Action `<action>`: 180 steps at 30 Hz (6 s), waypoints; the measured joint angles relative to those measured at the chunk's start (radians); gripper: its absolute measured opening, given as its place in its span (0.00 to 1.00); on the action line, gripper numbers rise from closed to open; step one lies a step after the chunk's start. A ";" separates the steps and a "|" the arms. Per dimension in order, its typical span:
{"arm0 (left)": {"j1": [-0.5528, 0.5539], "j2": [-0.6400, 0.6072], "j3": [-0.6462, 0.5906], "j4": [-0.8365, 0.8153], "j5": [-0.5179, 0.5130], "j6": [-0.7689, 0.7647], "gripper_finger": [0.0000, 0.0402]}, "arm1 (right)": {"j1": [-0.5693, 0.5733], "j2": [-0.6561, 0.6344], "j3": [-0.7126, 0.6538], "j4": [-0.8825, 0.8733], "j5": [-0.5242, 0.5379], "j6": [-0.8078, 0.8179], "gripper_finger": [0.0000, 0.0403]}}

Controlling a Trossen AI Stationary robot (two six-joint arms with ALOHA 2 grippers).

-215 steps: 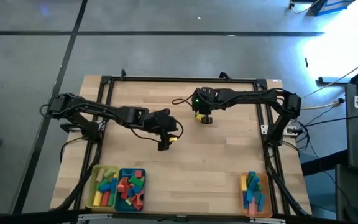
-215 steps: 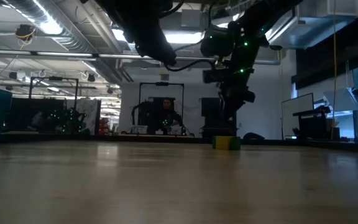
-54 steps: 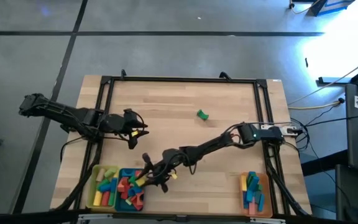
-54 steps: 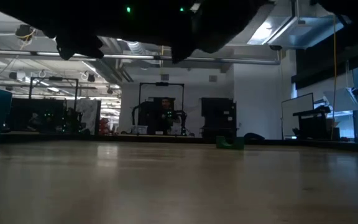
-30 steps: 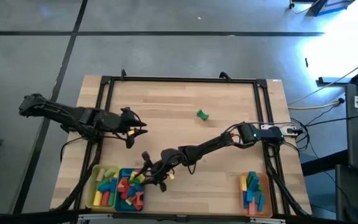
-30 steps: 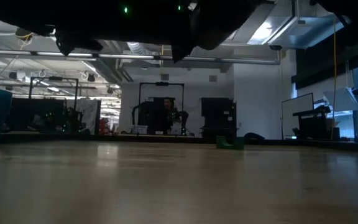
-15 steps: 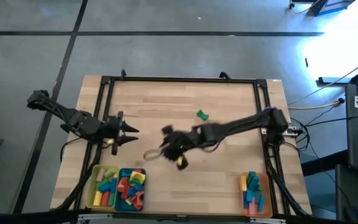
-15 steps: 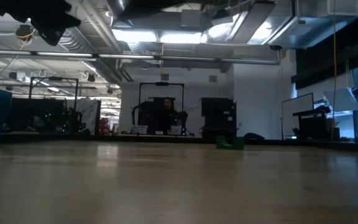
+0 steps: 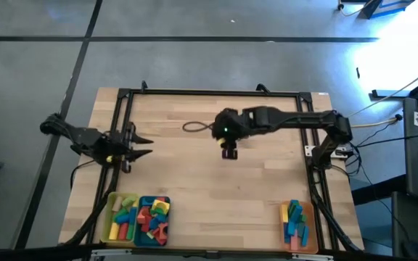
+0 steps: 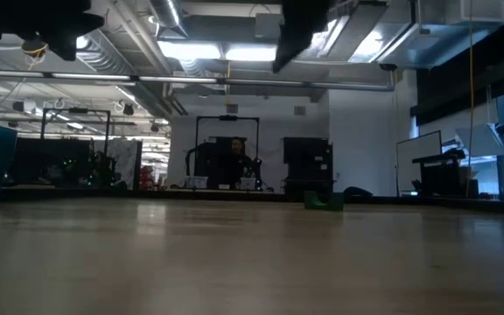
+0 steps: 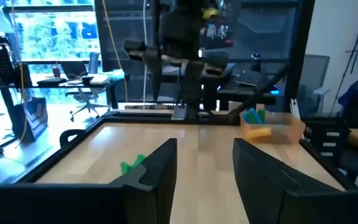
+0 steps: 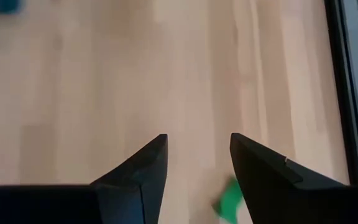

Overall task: Sort blocks by size
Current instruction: Put the green arch block into the blue bin

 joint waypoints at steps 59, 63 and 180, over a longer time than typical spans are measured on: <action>0.144 -0.127 -0.256 0.156 -0.094 -0.131 0.33 | -0.283 0.205 0.000 -0.099 -0.047 0.362 0.50; 0.144 -0.127 -0.256 0.155 -0.094 -0.131 0.33 | -0.282 0.260 0.000 -0.126 -0.048 0.362 0.59; 0.144 -0.127 -0.257 0.155 -0.095 -0.132 0.33 | -0.232 0.481 -0.002 0.591 -0.987 0.752 0.36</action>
